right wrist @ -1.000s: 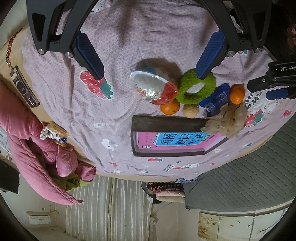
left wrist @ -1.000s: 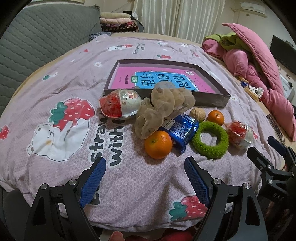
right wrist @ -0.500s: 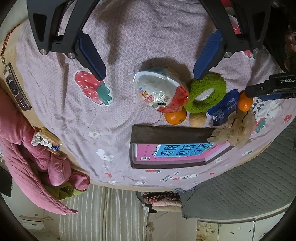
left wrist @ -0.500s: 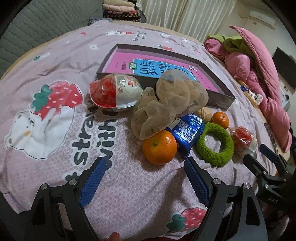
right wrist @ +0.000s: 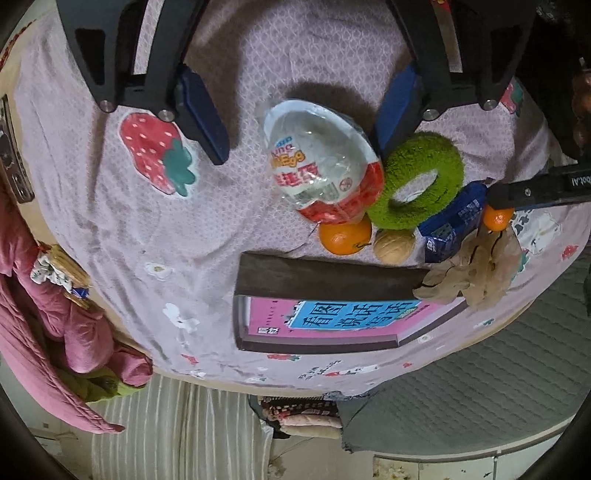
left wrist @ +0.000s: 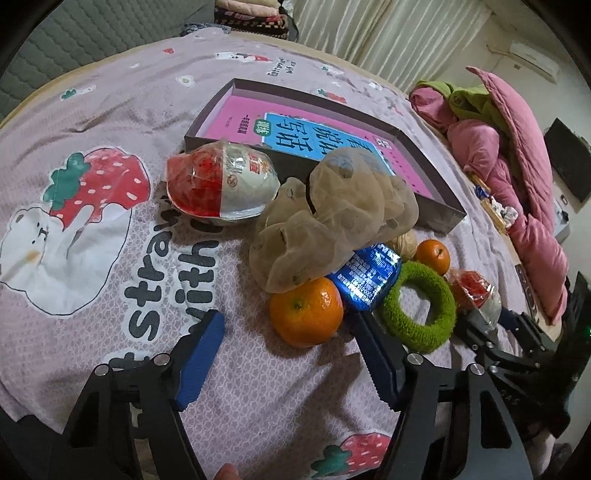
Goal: Organize objects
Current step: 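Move the left tool toward the orange while the right tool approaches the clear egg capsule, then close the left tool on the orange while the right tool grips the egg capsule, lifting both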
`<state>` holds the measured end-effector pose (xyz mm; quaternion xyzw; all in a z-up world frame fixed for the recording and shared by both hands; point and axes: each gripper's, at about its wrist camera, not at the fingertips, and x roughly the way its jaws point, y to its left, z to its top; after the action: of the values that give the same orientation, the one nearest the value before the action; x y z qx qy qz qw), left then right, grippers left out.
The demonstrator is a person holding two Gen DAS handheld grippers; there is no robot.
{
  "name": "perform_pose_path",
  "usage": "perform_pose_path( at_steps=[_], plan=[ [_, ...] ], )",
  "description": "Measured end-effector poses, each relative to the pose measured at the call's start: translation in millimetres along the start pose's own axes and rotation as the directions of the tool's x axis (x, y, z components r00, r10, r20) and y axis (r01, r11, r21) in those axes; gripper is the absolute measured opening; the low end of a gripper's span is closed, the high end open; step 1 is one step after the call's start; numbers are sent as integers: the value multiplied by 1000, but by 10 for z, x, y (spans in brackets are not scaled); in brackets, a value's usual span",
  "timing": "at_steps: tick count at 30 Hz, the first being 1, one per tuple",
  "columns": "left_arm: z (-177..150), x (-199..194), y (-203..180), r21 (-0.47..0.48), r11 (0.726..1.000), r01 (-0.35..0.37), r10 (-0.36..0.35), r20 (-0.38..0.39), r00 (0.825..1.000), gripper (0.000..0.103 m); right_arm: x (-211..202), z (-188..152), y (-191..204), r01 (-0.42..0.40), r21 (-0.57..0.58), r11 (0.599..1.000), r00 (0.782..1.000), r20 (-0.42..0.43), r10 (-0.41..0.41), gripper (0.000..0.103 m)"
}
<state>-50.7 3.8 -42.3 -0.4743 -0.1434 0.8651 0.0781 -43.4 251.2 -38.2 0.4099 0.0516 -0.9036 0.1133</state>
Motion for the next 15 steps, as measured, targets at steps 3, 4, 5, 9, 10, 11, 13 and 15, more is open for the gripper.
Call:
perform_pose_path(
  at_steps=[3, 4, 5, 9, 10, 11, 13, 15],
  plan=[
    [16, 4, -5, -6, 1000, 2, -2, 5, 1000, 71, 37, 10, 21, -4, -14, 1000, 1000, -5, 4, 65],
    [24, 8, -8, -11, 1000, 5, -5, 8, 1000, 69, 40, 16, 34, -8, -20, 1000, 1000, -4, 8, 64],
    [31, 11, -14, -12, 1000, 9, -8, 9, 1000, 67, 40, 22, 53, -9, -29, 1000, 1000, -1, 9, 62],
    [38, 22, -78, -8, 999, 34, -34, 2, 999, 57, 69, 29, 112, -12, -52, 999, 1000, -2, 11, 57],
    [38, 37, -99, -5, 999, 39, -39, -3, 999, 57, 77, 28, 123, -11, -56, 998, 1000, -2, 10, 57],
    [38, 48, -110, -3, 999, 36, -36, -4, 999, 56, 84, 30, 122, -9, -59, 998, 1000, -2, 9, 56],
    [48, 66, -129, -3, 999, 40, -40, -4, 999, 54, 89, 31, 129, -9, -62, 998, 1000, -1, 9, 55],
    [60, 80, -146, -5, 999, 39, -39, -4, 999, 53, 92, 38, 131, -11, -64, 998, 1000, 2, 12, 54]
  ],
)
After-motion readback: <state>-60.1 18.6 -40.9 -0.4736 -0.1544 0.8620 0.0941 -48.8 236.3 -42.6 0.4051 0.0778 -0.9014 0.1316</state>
